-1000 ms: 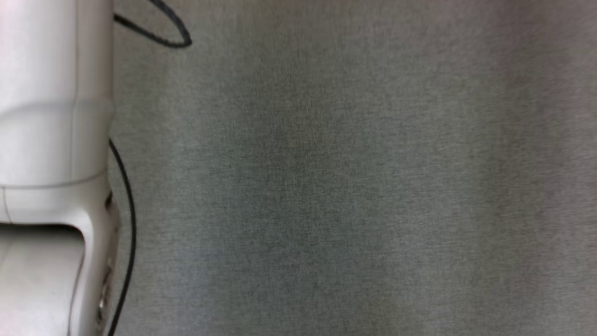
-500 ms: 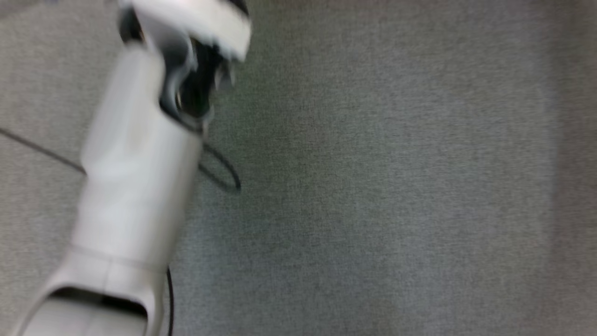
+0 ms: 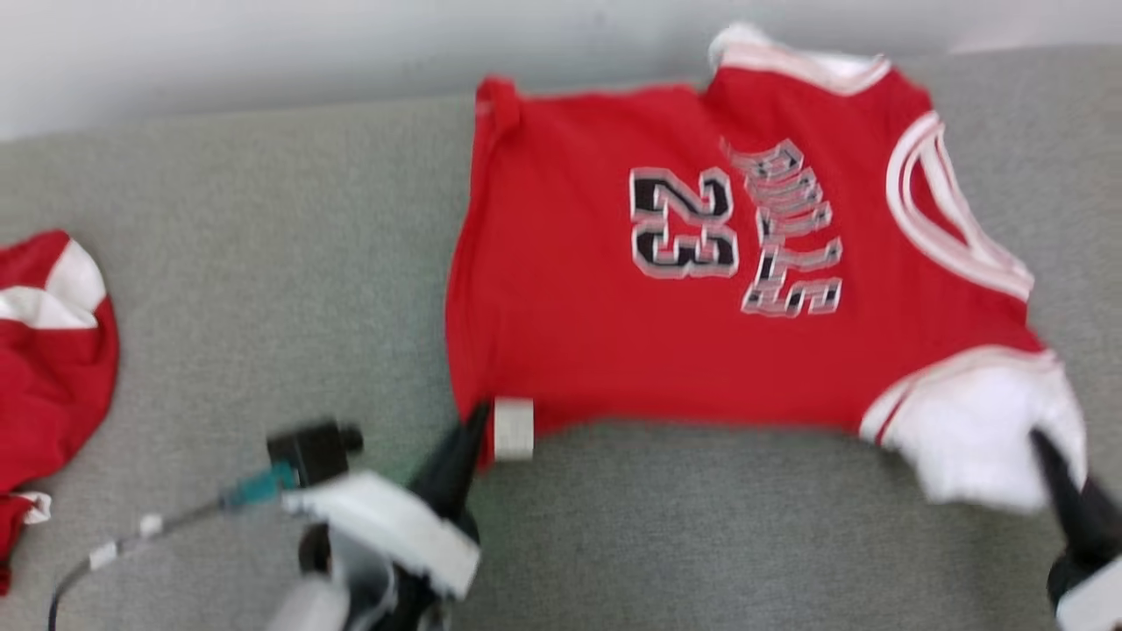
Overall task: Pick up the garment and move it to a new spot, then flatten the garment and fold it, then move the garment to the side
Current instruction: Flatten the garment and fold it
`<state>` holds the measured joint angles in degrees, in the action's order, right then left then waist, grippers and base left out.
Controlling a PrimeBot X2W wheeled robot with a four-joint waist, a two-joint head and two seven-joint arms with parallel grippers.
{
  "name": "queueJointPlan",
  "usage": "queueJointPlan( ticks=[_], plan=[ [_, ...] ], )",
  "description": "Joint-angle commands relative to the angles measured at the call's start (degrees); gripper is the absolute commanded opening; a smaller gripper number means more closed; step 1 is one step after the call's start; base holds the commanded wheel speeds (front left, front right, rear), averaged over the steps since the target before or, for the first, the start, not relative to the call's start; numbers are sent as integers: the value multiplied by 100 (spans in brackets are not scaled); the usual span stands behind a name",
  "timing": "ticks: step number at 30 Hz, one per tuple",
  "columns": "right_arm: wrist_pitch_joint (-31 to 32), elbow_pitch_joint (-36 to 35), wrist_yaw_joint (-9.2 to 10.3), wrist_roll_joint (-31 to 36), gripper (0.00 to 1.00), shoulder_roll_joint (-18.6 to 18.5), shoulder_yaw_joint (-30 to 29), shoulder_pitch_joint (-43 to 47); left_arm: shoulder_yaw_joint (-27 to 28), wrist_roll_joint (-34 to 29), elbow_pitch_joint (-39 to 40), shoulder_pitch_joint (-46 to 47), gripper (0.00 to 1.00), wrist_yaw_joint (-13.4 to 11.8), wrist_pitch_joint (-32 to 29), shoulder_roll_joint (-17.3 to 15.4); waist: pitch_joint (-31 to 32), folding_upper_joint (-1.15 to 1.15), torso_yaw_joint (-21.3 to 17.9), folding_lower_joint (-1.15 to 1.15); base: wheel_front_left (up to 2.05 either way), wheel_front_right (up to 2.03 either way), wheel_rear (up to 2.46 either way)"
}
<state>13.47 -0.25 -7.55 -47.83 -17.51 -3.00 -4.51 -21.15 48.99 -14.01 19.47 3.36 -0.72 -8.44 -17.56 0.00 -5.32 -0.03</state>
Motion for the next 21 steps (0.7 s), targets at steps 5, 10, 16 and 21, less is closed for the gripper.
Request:
queueJointPlan(
  ticks=[5, 10, 16, 21],
  plan=[
    [288, -200, 13, -23, 0, -140, 155, 1112, -189, 154, 902, -1409, 0, -323, -312, -265, 591, 0, -83, 3, 0, 0, 0],
    [757, -486, 13, -44, 0, -292, 210, 2014, -400, 234, 1802, -2496, 0, -715, -820, -609, 761, 0, -77, 3, 0, 0, 0],
    [1235, -691, 13, 81, 0, -406, 24, 2312, -486, 466, 2533, -3079, 0, -1214, -1521, -897, 840, 0, -101, 3, 0, 0, 0],
    [2040, -953, 13, 109, 0, -572, -14, 1913, -387, 593, 2900, -2760, 0, -1639, -2170, -1067, 796, 0, -107, 3, 0, 0, 0]
  ],
)
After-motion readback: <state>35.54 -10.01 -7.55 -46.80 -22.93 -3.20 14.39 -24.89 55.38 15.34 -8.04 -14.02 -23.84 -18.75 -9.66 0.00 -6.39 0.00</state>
